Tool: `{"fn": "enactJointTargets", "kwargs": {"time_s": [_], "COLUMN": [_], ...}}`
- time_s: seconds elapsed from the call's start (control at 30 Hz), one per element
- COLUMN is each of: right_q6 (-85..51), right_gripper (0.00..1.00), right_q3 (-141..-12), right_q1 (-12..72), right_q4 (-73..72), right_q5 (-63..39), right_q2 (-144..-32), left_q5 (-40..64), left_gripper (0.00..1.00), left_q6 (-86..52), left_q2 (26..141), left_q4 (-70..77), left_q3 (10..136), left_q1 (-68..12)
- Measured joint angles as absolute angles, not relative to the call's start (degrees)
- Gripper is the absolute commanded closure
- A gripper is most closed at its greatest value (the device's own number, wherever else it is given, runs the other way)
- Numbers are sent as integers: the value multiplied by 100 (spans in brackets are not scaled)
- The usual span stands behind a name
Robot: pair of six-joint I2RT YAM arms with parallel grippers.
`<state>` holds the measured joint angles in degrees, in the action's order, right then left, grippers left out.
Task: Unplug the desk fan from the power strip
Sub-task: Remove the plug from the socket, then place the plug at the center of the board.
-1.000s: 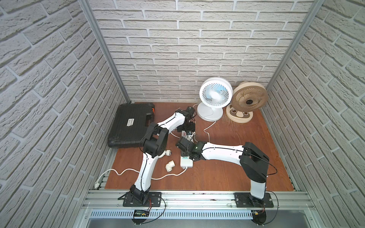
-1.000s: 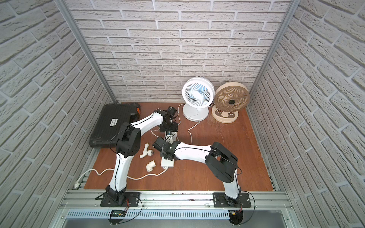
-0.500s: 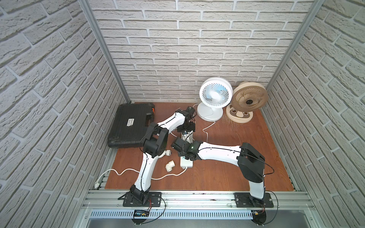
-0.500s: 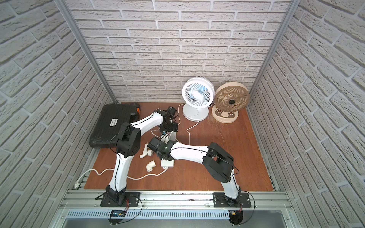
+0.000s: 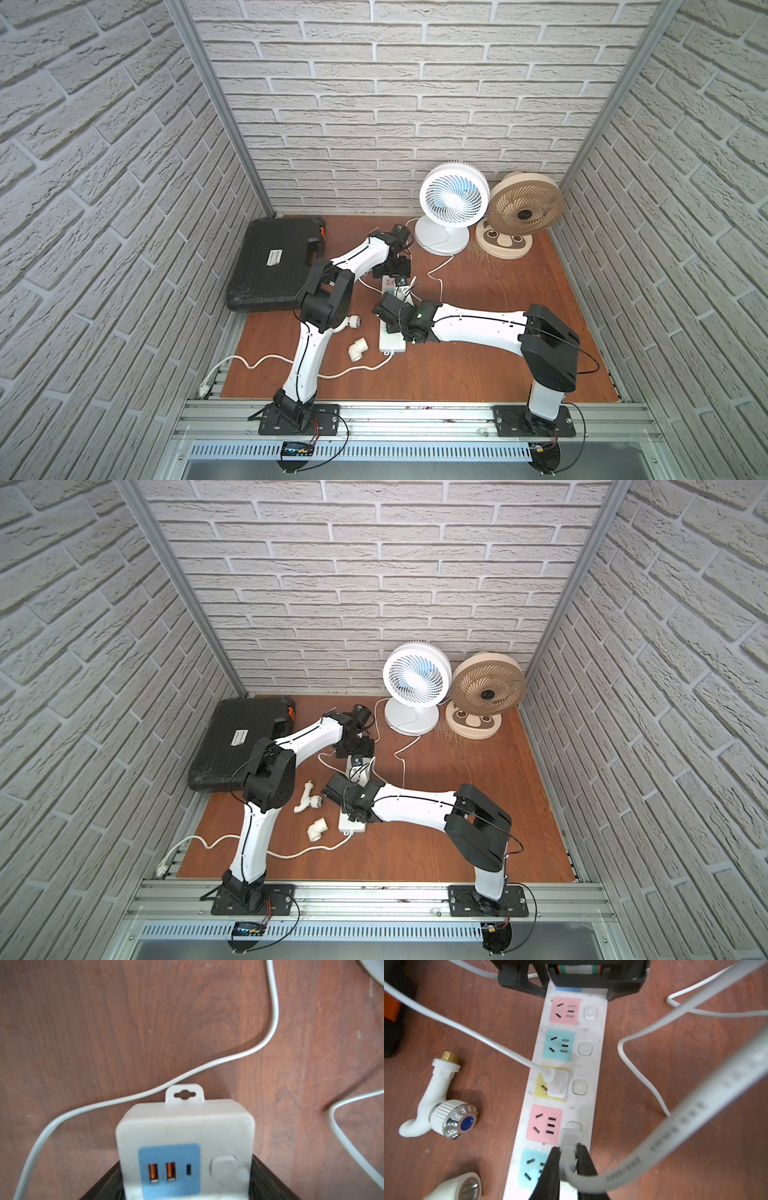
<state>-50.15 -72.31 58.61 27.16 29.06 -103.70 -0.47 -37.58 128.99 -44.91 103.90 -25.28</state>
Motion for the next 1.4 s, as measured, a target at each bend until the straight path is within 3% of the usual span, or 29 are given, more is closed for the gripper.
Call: {"fn": "enactJointTargets", "kwargs": {"time_s": [0.6,1.4], "right_q6": [-4604,-3430], "right_gripper": [97,97], "right_q3": [-5653,-5336], "right_q1": [4101,1420], "right_q4": [2333,2134], "right_q5": [2327,1507], "right_q2": [-9227,-9161], "left_q5": [-62,1070], "left_gripper": [100,100], "left_q6": [-3778,-4014], "left_q2": [12702,12291], "left_q4": [-4117,-3291], "left_q3": [10025,9262], "left_q1": [-2526,-2115]}}
